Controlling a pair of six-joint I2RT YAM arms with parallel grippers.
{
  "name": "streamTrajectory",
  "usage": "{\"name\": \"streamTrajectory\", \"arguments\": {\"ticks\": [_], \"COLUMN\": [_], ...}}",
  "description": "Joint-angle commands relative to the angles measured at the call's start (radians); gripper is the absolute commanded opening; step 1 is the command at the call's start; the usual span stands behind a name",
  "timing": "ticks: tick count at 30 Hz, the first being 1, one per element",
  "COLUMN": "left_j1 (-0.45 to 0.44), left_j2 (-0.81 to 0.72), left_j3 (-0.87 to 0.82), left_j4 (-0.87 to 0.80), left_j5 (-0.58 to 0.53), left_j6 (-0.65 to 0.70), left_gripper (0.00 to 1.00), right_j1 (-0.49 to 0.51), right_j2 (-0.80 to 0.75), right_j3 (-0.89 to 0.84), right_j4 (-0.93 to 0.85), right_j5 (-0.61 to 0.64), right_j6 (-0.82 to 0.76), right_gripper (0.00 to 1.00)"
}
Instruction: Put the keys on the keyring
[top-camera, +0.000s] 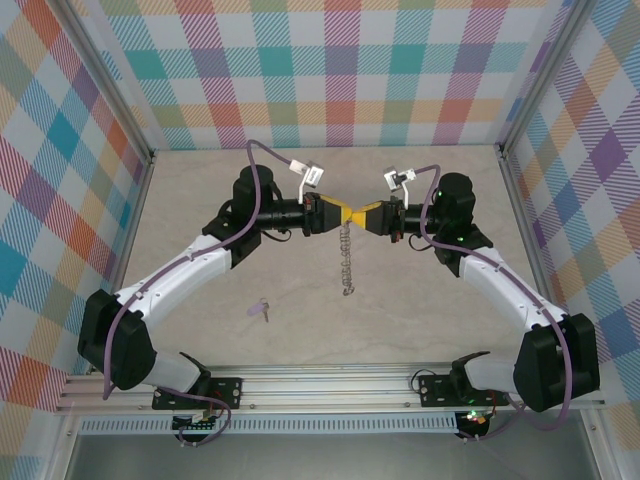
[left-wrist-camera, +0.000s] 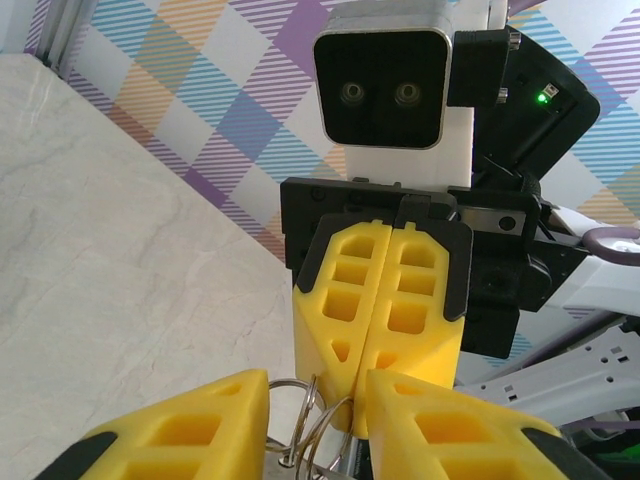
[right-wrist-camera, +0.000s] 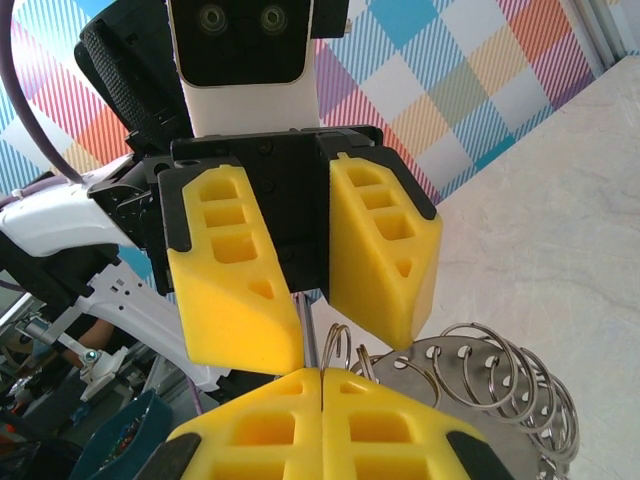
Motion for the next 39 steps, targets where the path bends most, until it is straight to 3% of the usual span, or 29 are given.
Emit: {"name": "streamTrajectory", "arguments": {"ticks": [1, 7, 12, 18, 29, 30, 31, 34, 39], "left_j1": [-0.016, -0.020, -0.021, -0.022, -0.030, -0.030, -0.030, -0.030, -0.030], "left_j2": [0.003, 0.007, 0.002, 0.000, -0.030, -0.038, -0.044, -0.057, -0.067], "left_j3": [0.024, 0.020, 0.012, 0.009, -0.015, -0.019, -0.022, -0.023, -0.014], "left_j4": [-0.004, -0.005, -0.007, -0.011, 0.008, 0.008, 0.011, 0.014, 0.008], "left_j5": [0.038, 0.039, 0.042, 0.046, -0.028, -0.040, -0.049, -0.059, -0.049], "left_j6": [0.023, 0.027, 0.030, 0.037, 0.055, 0.058, 0.059, 0.063, 0.070], "left_gripper": [0.28, 0.18, 0.17, 0.00, 0.00, 0.00, 0.00, 0.00, 0.00], "right_j1": [0.001, 0.001, 0.001, 0.001, 0.001, -0.001, -0.003, -0.028, -0.078], "right_j2": [-0.013, -0.010, -0.003, 0.003, 0.006, 0.003, -0.003, -0.036, -0.071], "right_j3": [0.034, 0.034, 0.035, 0.036, 0.056, 0.061, 0.066, 0.065, 0.053], "right_j4": [0.033, 0.031, 0.034, 0.047, 0.040, 0.026, 0.005, -0.036, -0.069], "right_j5": [-0.017, -0.012, -0.010, -0.014, 0.016, 0.020, 0.031, 0.061, 0.079], "right_j6": [-0.012, -0.014, -0.013, -0.001, 0.016, 0.009, -0.001, -0.022, -0.024], "right_gripper": [0.00, 0.00, 0.00, 0.00, 0.00, 0.03, 0.16, 0.36, 0.41]}}
